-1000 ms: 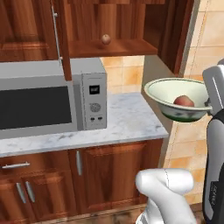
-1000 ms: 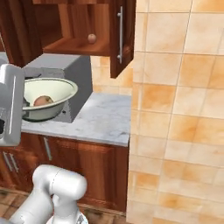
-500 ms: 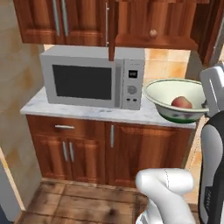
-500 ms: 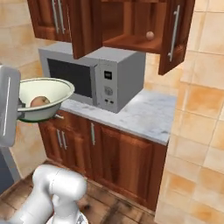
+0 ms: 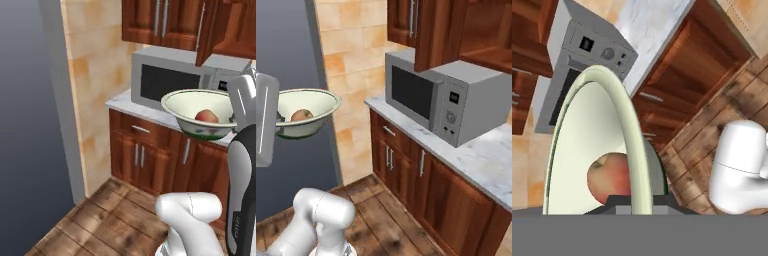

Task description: Pick the peach from the cabinet and place it in the bowl. Then pick the bowl and place it in the sink. Then turn on the sink facuet.

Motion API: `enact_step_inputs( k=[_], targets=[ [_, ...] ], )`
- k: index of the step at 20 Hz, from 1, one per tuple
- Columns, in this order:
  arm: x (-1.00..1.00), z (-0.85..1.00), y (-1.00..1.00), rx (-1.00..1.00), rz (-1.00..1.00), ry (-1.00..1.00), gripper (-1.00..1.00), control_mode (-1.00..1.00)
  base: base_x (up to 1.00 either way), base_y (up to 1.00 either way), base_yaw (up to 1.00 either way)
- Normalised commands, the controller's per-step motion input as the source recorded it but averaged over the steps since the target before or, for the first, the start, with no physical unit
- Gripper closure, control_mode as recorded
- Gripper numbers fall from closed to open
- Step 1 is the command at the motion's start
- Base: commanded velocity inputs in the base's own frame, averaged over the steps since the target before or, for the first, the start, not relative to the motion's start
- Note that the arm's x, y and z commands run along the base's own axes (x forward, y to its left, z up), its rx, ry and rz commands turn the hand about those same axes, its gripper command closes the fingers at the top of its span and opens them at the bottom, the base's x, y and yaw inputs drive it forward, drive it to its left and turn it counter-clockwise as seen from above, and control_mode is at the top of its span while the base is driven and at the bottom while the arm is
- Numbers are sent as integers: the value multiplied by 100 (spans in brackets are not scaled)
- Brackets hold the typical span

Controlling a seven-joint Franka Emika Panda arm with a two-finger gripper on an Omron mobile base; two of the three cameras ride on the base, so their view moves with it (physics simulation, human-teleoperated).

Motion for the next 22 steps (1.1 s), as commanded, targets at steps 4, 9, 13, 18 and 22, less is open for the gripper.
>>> enact_step_inputs(
  k=[4, 9, 13, 18, 22],
  targets=[
    [0, 0, 0, 0, 0, 0, 100, 100, -54, 13, 77],
    [0, 0, 0, 0, 0, 0, 100, 100, -32, 17, 80],
    [0, 0, 0, 0, 0, 0, 100, 100, -5, 13, 81],
    [0, 0, 0, 0, 0, 0, 100, 100, 0, 1, 79],
    [0, 0, 0, 0, 0, 0, 100, 100, 0, 0, 78]
  ],
)
